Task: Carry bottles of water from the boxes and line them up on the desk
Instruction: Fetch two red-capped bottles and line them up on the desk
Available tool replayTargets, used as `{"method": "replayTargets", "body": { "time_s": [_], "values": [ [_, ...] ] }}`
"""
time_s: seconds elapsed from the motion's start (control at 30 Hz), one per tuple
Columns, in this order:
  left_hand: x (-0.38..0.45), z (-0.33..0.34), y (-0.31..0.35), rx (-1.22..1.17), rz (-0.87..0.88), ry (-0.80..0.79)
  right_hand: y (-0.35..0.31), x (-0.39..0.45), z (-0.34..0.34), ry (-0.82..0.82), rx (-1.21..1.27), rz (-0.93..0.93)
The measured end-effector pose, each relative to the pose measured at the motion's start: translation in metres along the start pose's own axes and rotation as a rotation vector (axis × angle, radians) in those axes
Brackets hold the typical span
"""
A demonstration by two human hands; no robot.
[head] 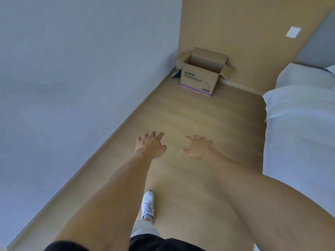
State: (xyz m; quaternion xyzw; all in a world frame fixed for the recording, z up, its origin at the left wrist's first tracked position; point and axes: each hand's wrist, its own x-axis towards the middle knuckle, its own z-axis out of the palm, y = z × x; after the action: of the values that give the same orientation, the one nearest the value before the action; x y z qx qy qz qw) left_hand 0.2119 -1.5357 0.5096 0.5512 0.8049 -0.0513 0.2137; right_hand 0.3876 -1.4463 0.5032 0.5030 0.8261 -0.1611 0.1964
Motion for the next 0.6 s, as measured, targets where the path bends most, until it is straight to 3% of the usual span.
{"method": "replayTargets", "body": {
  "time_s": [0.3, 0.6],
  "values": [
    [0.171, -0.099, -0.029, 0.05, 0.1, -0.007, -0.006, 0.129, -0.084, -0.001, 0.063, 0.157],
    [0.302, -0.142, 0.008, 0.121, 0.248, -0.047, 0.021, 0.231, -0.141, -0.007, 0.132, 0.248]
  ]
}}
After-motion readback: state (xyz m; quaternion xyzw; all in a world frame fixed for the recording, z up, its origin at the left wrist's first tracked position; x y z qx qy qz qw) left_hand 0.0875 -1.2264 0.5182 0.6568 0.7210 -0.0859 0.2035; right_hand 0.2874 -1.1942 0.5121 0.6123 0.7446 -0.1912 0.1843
